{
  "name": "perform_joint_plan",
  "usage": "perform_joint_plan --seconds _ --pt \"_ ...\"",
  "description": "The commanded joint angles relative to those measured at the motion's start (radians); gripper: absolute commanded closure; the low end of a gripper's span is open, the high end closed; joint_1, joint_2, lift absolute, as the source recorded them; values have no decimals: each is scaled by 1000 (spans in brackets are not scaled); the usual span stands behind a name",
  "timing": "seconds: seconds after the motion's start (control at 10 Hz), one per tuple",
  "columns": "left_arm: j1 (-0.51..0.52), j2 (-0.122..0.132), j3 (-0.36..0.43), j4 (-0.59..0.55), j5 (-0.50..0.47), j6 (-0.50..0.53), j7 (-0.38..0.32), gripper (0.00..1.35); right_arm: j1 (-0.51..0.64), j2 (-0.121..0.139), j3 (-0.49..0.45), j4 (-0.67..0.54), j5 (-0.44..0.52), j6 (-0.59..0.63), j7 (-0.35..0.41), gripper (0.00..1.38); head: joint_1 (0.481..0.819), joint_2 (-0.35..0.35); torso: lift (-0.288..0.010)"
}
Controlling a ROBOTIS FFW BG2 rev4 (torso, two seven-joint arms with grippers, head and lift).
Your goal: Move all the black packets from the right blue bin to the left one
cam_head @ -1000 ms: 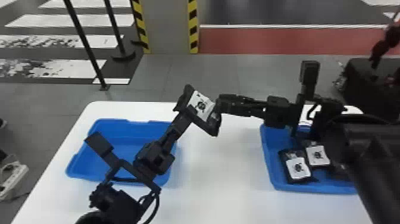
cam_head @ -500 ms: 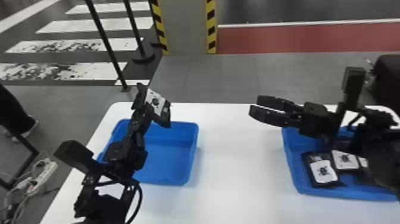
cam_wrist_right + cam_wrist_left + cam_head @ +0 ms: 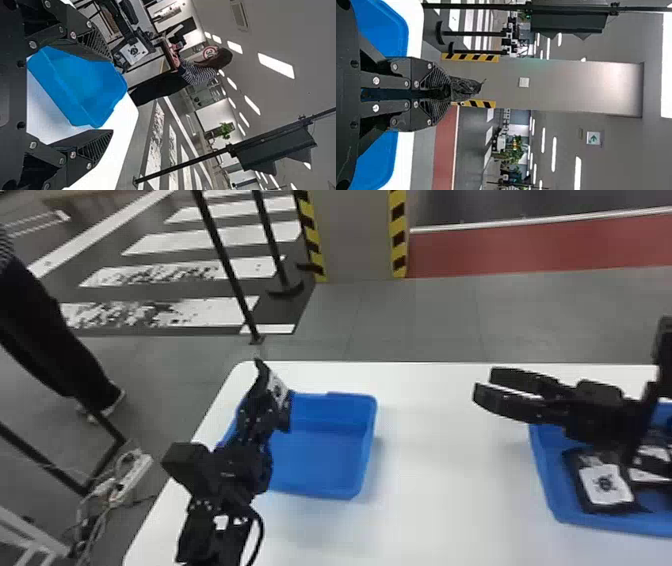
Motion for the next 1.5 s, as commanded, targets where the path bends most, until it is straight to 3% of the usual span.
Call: perform_joint_plan --seconds 0.0,0.2,0.3,0.4,0.6,0.9,1.0,1.4 --pt "-2 -3 -5 23 15 -56 0 628 36 -1 -22 -49 33 0 -20 426 695 265 -110" --pt "-9 -3 -30 31 31 -107 -9 148 90 -1 -65 -132 66 35 -72 427 695 248 -110" --pt "-2 -3 -43 31 56 -115 -9 39 126 -1 -82 -191 64 44 -115 427 695 228 -110" --pt "3 -3 -53 31 77 -142 -15 58 166 -1 -99 -250 70 52 -161 421 695 216 -110" --pt "5 -3 -119 28 171 -257 -26 58 330 0 -151 -449 103 76 -373 423 695 180 -110" --pt "32 -3 -175 -75 220 -198 -34 58 465 2 -189 -513 99 199 -578 427 695 59 -110" --pt "45 -3 -178 -104 219 -171 -34 58 470 2 -192 -510 103 253 -609 427 695 29 -110" --pt "59 -3 -178 -117 199 -156 -34 59 465 22 -192 -468 142 268 -716 437 695 -20 -110"
